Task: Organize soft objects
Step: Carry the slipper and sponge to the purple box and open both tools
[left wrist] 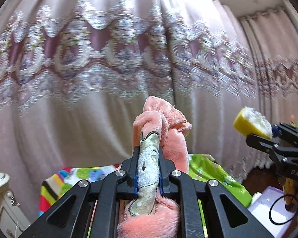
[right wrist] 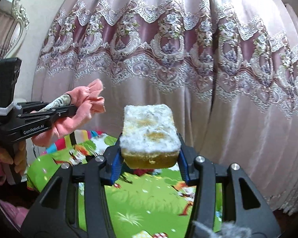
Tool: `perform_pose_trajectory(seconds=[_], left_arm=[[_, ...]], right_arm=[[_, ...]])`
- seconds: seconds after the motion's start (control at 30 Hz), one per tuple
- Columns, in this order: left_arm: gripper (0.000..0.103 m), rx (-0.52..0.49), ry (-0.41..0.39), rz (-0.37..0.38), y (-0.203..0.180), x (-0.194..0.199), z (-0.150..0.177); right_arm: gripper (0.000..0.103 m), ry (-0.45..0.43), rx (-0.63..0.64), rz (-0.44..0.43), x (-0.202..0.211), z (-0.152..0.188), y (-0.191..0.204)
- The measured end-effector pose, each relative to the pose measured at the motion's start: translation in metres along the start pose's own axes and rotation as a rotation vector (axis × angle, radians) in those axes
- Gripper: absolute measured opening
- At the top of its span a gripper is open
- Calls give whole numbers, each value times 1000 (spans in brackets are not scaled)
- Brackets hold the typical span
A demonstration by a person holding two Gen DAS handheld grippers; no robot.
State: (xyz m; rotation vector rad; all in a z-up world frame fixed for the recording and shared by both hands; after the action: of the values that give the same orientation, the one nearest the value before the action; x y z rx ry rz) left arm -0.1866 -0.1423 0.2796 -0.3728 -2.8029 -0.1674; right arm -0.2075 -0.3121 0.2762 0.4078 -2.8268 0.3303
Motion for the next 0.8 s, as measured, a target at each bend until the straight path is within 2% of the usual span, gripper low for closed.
perform_pose_trajectory(seconds=[0.17, 0.33, 0.47, 0.67, 0.73, 0.77, 0.8], left_arm=[[15, -58, 58, 117, -51, -16, 10], [15, -142, 106, 247, -116, -31, 17], [15, -224, 158, 365, -173, -38, 28], [16, -336, 300, 556, -261, -57, 63], [24, -353, 368, 637, -289, -65, 79], [43, -359, 408, 676, -300, -69, 88], [70, -369, 491, 734, -317, -78, 104]], right_arm=[[51, 27, -20, 84, 20, 26, -30], [51, 97, -37, 190, 36, 56, -66], [51, 181, -111, 268, 55, 94, -107], [52, 335, -238, 411, 86, 162, -169], [53, 402, -294, 425, 92, 188, -185], [59, 434, -316, 428, 93, 199, -191], [75, 475, -336, 431, 91, 210, -196]])
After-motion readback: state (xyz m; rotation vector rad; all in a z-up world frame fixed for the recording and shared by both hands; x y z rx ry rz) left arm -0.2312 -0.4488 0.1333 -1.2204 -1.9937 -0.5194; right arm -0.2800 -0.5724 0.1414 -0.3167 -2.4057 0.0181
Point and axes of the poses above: each gripper's, at about its wrist camera, not at the fingertips, and x roughly against the way its jaws point, y to its left, z to its underside, the point moved 8 cm from there along -x, roughly the way its jaws point, and after that the axes turned 13 degrees about y, right-handed, at the moved point
